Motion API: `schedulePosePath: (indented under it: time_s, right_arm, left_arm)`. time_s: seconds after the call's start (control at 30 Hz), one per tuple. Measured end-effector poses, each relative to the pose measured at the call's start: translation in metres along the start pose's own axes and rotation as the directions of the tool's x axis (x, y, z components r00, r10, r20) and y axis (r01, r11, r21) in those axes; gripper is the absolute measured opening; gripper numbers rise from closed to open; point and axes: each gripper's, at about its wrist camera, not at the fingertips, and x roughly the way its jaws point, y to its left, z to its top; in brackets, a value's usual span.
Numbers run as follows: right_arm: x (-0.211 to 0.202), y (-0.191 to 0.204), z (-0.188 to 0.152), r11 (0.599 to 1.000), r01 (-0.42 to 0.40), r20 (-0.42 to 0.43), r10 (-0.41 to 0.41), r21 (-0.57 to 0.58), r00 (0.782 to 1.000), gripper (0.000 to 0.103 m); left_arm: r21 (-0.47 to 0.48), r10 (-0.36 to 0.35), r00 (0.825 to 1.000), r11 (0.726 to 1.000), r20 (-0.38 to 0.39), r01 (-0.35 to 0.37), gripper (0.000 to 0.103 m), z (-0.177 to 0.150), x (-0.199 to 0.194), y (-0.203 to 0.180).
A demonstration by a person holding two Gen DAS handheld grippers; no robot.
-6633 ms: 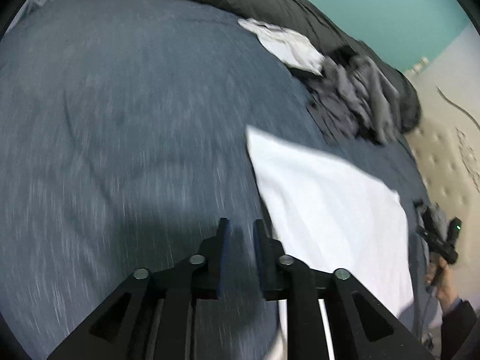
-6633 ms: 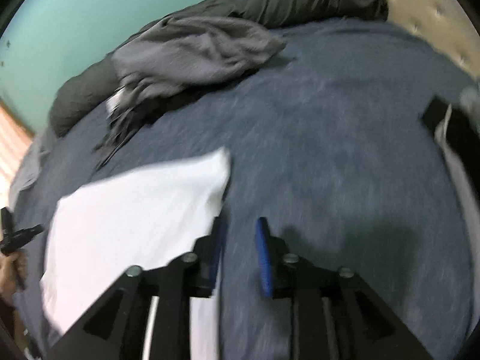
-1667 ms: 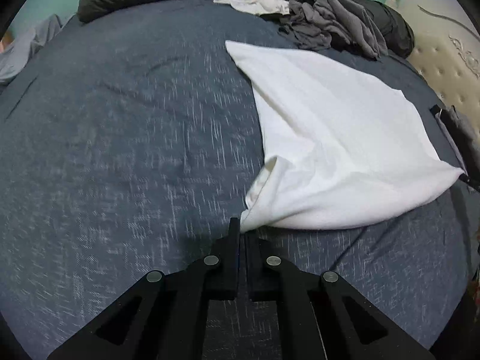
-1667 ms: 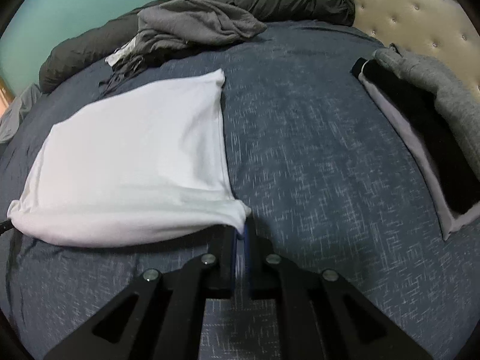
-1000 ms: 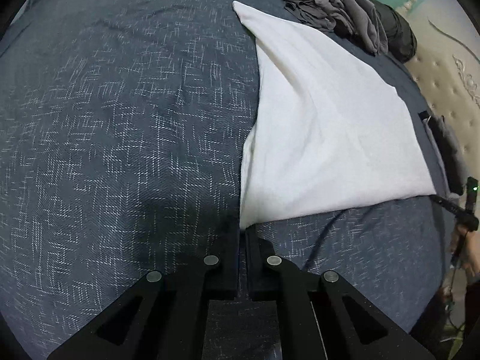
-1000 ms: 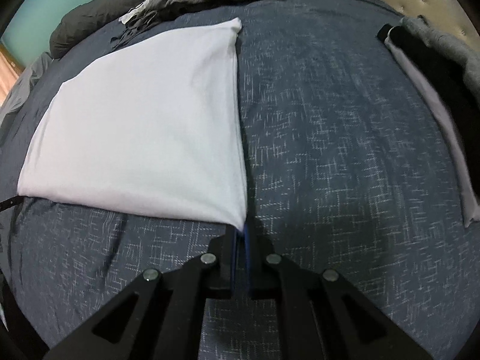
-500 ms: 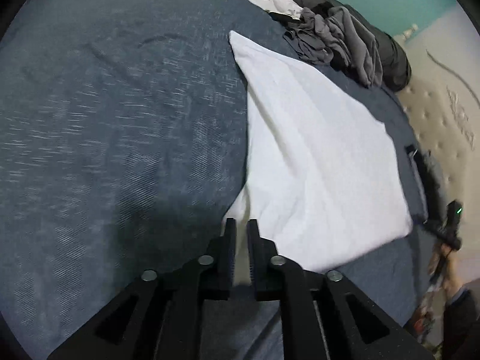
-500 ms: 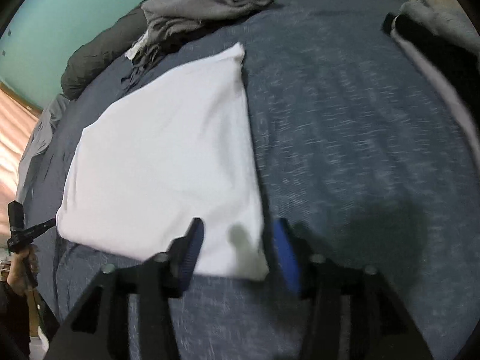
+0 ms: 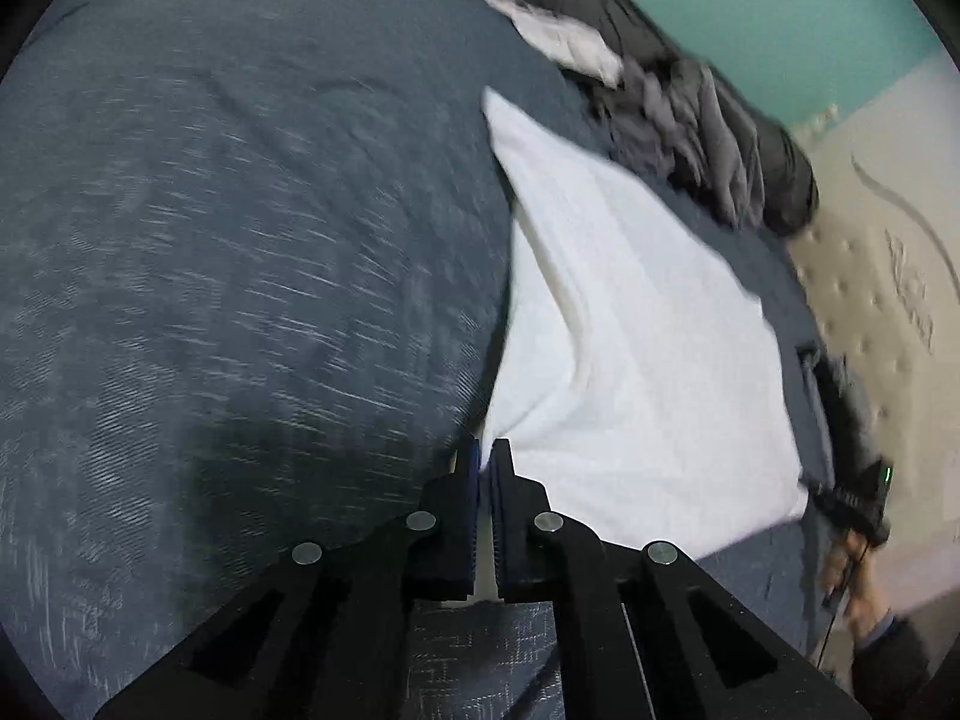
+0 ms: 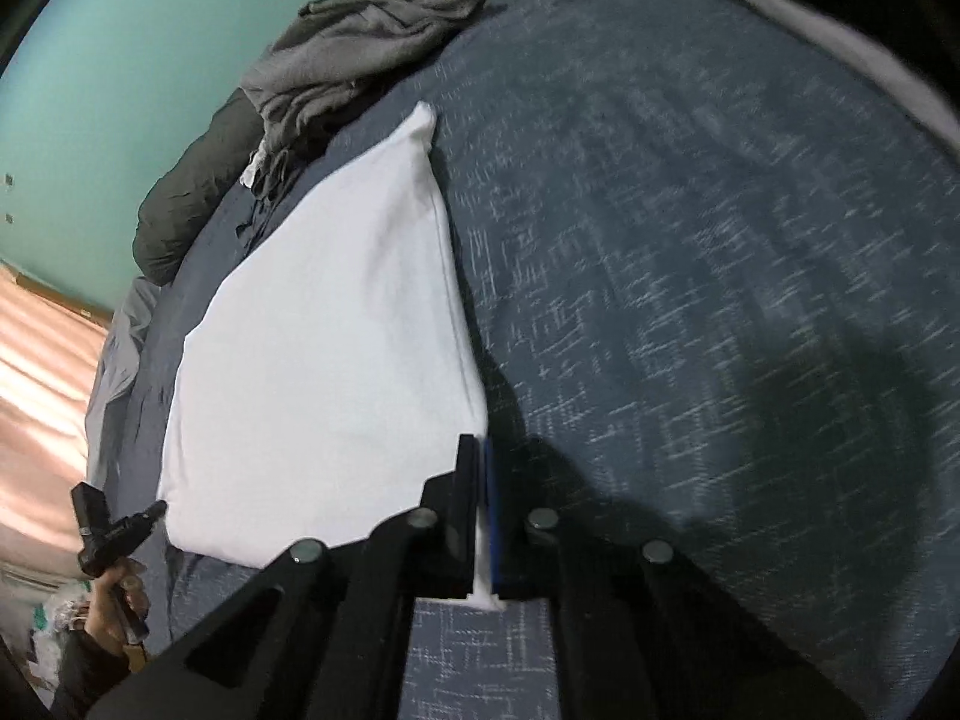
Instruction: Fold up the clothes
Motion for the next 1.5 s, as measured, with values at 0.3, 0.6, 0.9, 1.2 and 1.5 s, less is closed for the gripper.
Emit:
schedulePosePath:
  time_s: [0.3, 0.6, 0.9, 1.2, 1.5]
  right_arm:
    - [0.011, 0.001, 0.000, 0.998, 0.053, -0.044, -0.055, -0.034, 0.998, 0.003]
    - [-0.007, -0.003, 0.014, 1.000, 0.020, 0.022, -0.019, -0.017, 1.000, 0.009]
    - [0.008, 0.018, 0.015, 0.999, -0.021, 0.027, 0.022, -0.045, 0.999, 0.012]
    - [0.013, 0.018, 0.012, 0.998, -0.028, 0.018, 0.029, -0.050, 0.999, 0.012]
    - [0.017, 0.021, 0.010, 0.998, -0.021, 0.004, 0.021, -0.058, 1.000, 0.012]
  left_arm:
    - [-0.063, 0.026, 0.999, 0.998, -0.031, -0.028, 0.007, -0.002, 0.012, 0.000]
    - [-0.001, 0.041, 0.999, 0.999, -0.007, -0.041, 0.009, 0.031, 0.020, -0.015]
    - [0.025, 0.036, 0.998, 0.999, -0.050, -0.035, 0.008, 0.049, 0.064, -0.021]
    - [-0.027, 0.040, 0.994, 0.999, 0.101, -0.038, 0.002, 0.052, 0.032, -0.004]
    - [-0.079, 0.068, 0.997, 0.995, 0.022, -0.066, 0.003, 0.052, 0.051, 0.006]
